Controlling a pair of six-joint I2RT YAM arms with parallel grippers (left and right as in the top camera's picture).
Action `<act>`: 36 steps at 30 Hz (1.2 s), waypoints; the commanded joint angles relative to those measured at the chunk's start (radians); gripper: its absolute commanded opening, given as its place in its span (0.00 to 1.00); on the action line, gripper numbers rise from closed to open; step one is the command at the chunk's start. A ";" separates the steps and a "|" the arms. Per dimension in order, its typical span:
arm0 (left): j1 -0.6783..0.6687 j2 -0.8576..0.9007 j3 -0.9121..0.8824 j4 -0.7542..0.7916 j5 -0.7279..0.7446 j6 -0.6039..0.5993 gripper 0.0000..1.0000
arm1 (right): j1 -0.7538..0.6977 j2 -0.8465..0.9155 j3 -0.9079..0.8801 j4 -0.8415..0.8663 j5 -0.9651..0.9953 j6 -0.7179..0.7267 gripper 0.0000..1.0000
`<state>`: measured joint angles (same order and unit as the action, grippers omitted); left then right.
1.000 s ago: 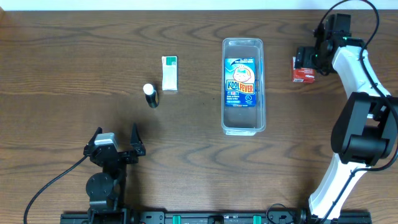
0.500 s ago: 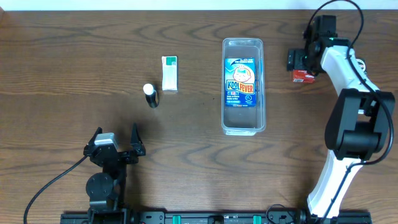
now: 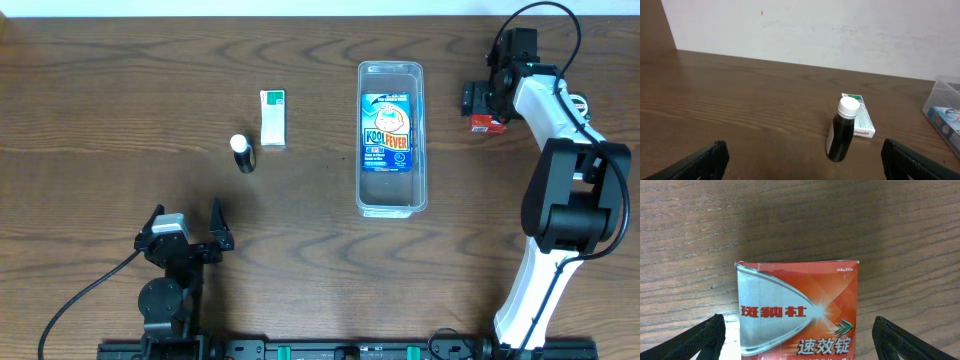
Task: Pack container
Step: 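Move the right gripper to the red-white box and grasp it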
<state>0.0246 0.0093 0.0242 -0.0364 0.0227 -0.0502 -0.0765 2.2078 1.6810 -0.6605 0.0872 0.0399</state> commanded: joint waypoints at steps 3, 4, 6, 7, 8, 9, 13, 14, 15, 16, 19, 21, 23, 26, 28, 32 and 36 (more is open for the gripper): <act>0.005 -0.005 -0.020 -0.034 -0.012 0.013 0.98 | -0.005 0.005 -0.015 0.016 0.010 -0.011 0.91; 0.005 -0.005 -0.020 -0.034 -0.012 0.013 0.98 | -0.005 0.005 -0.015 0.018 0.010 -0.010 0.91; 0.005 -0.005 -0.020 -0.034 -0.012 0.013 0.98 | -0.005 0.005 -0.016 0.019 0.010 0.006 0.91; 0.005 -0.005 -0.020 -0.034 -0.012 0.013 0.98 | -0.005 0.007 -0.019 0.026 0.010 0.015 0.91; 0.005 -0.005 -0.020 -0.034 -0.012 0.013 0.98 | -0.005 0.008 -0.021 0.031 0.009 0.015 0.91; 0.005 -0.005 -0.020 -0.034 -0.012 0.013 0.98 | -0.005 0.012 -0.023 0.035 0.009 0.015 0.91; 0.005 -0.005 -0.020 -0.034 -0.012 0.013 0.98 | -0.005 0.034 -0.023 0.037 0.010 0.015 0.92; 0.005 -0.005 -0.020 -0.034 -0.012 0.013 0.98 | -0.005 0.040 -0.023 0.037 0.010 0.014 0.92; 0.005 -0.005 -0.020 -0.034 -0.012 0.013 0.98 | -0.005 0.045 -0.023 0.040 0.010 0.014 0.92; 0.005 -0.005 -0.020 -0.034 -0.012 0.013 0.98 | -0.005 0.049 -0.023 0.040 0.010 0.014 0.92; 0.005 -0.005 -0.020 -0.034 -0.012 0.013 0.98 | -0.005 0.062 -0.023 0.043 0.010 0.015 0.92; 0.005 -0.005 -0.020 -0.034 -0.012 0.012 0.98 | -0.005 0.069 -0.023 0.044 0.010 0.015 0.92; 0.005 -0.005 -0.020 -0.034 -0.012 0.013 0.98 | -0.005 0.070 -0.023 0.045 0.010 0.015 0.89; 0.005 -0.005 -0.020 -0.034 -0.012 0.013 0.98 | -0.005 0.070 -0.023 0.053 0.010 0.015 0.78; 0.005 -0.005 -0.020 -0.034 -0.012 0.013 0.98 | -0.006 0.070 -0.023 0.056 0.010 0.015 0.72; 0.005 -0.005 -0.020 -0.034 -0.012 0.013 0.98 | -0.009 0.070 -0.012 0.053 0.018 0.015 0.60; 0.005 -0.005 -0.020 -0.034 -0.012 0.013 0.98 | -0.013 0.058 -0.001 0.039 0.018 0.015 0.55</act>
<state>0.0246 0.0093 0.0242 -0.0364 0.0227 -0.0502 -0.0792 2.2528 1.6688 -0.6109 0.0883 0.0513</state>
